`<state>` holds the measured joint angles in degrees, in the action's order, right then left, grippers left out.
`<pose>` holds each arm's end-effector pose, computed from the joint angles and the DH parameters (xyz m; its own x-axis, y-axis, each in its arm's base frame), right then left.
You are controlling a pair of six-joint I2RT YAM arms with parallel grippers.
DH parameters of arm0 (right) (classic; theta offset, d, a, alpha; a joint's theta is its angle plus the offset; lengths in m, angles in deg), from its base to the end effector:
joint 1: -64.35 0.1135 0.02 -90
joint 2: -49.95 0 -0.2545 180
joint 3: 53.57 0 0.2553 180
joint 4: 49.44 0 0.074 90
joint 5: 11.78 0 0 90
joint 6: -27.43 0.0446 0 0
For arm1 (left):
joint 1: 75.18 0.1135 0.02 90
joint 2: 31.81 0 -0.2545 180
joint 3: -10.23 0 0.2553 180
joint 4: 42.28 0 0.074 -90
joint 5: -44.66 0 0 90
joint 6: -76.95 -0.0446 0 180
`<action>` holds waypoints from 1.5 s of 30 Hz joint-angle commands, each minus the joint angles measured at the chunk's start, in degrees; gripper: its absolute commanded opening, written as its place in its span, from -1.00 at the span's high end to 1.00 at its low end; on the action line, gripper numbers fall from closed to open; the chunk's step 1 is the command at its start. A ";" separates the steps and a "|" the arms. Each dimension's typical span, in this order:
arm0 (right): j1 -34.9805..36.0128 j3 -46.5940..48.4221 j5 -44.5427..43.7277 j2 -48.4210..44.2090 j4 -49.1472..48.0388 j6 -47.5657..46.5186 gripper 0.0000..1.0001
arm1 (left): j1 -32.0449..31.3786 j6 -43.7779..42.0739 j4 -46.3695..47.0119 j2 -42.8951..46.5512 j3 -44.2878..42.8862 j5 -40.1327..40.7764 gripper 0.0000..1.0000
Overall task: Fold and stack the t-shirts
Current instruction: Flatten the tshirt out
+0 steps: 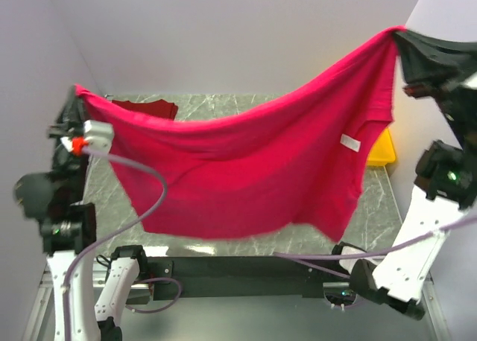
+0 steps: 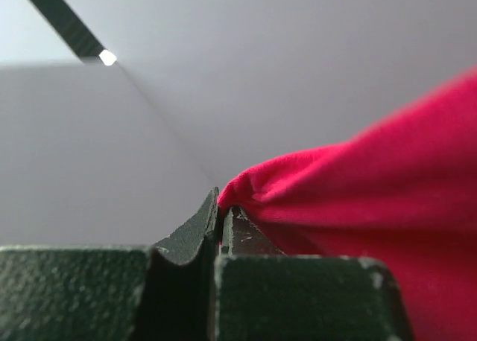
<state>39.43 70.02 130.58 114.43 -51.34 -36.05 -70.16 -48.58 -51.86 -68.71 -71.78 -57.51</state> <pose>0.0969 -0.0061 0.6508 0.6693 -0.0103 -0.7429 -0.4354 0.8048 -0.4034 0.0928 -0.0013 0.5155 0.5207 0.6160 -0.5911 -0.2669 0.7751 0.5726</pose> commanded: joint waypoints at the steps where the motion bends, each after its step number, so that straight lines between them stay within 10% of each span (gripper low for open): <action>1: 6.46 -10.81 -2.86 2.22 14.85 -13.89 1.00 | -0.09 4.85 1.17 -2.20 7.58 -0.40 0.99; 13: 20.00 -39.50 -4.63 19.58 14.43 -37.92 1.00 | -0.01 8.99 10.48 -19.66 29.75 -4.01 0.99; 28: 27.21 -19.74 -17.01 47.82 26.12 -44.81 1.00 | -0.18 8.19 11.90 -49.92 21.23 6.97 0.99; 45: 30.38 -12.44 -39.34 55.57 22.51 -39.71 1.00 | -1.15 10.13 14.45 -63.28 12.35 14.45 0.99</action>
<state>69.00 54.00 96.48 169.16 -25.94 -76.70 -71.14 -39.82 -40.30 -131.07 -56.31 -45.36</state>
